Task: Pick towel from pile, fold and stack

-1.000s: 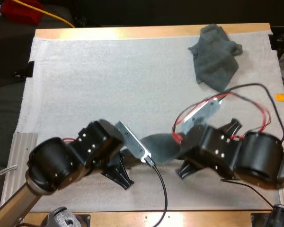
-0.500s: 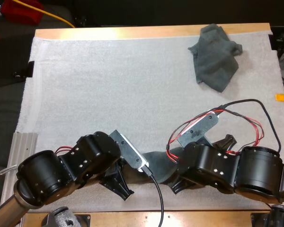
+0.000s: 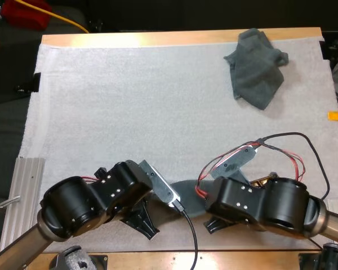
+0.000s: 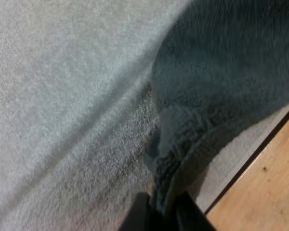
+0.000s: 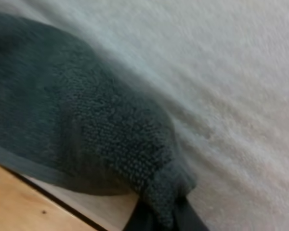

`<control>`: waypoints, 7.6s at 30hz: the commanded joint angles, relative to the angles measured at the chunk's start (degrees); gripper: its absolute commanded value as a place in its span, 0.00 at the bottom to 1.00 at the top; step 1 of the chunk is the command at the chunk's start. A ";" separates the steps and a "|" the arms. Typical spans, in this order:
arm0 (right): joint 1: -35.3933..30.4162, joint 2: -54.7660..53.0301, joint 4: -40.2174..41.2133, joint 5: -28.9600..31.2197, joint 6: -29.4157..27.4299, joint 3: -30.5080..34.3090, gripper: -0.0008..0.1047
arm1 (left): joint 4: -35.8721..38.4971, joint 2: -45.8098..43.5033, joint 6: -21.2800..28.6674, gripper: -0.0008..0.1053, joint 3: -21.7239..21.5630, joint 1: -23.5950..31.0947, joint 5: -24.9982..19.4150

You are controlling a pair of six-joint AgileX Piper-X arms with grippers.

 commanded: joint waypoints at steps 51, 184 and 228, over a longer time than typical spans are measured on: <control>-40.86 24.31 -34.90 -25.76 -0.86 1.55 0.02 | -36.17 33.84 6.17 0.05 0.05 42.25 35.02; -47.22 -1.20 -59.66 -50.40 11.23 52.83 0.67 | -13.09 -15.60 -1.70 0.66 23.79 37.04 27.56; -44.05 6.30 -65.51 -48.76 16.07 52.83 0.03 | -15.33 -12.66 -1.70 0.66 23.79 37.04 28.26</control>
